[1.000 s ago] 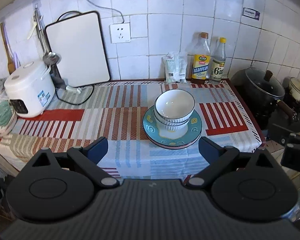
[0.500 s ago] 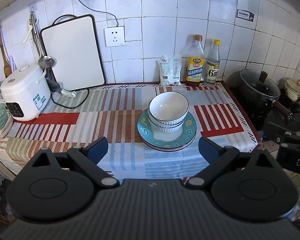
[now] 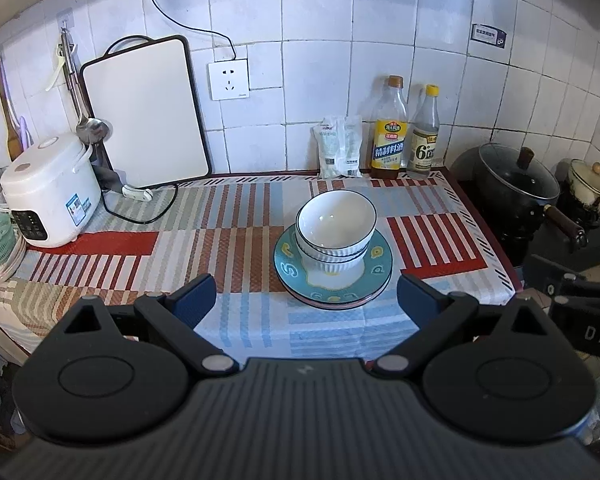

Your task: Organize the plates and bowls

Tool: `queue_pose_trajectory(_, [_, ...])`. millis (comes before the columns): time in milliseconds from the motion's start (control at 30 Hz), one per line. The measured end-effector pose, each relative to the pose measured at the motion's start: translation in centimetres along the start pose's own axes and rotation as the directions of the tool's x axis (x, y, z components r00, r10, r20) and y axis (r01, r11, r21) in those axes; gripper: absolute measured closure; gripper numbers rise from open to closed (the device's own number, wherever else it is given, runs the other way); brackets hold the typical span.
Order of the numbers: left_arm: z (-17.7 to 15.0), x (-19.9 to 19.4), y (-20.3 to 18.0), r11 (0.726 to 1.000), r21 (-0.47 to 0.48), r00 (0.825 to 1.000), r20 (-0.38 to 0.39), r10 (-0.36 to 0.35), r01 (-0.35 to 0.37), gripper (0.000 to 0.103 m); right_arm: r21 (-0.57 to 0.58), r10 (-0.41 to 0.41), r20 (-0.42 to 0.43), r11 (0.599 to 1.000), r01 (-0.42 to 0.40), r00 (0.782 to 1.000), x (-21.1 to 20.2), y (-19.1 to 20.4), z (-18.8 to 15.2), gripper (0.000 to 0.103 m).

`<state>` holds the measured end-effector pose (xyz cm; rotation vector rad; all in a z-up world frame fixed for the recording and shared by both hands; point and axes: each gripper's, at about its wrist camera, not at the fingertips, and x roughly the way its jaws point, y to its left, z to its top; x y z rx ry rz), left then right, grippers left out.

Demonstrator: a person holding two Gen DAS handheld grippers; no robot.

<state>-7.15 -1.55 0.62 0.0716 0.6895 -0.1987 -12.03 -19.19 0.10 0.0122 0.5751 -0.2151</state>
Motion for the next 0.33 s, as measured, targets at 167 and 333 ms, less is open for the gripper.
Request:
queue_pose_trajectory(167, [0.16,-0.16,0.32,1.0,-0.015,1.0,0.018,0.005,-0.005,0.005,0.0,-0.004,-0.007,1.0,0.004,1.0,0.17,-0.01,-0.18,0.001])
queue_pose_trajectory(333, [0.12,-0.22,0.52,1.0,-0.016,1.0,0.01,0.006,-0.006,0.005,0.001,-0.009,-0.01,1.0,0.009,1.0,0.27,-0.13,-0.14,0.001])
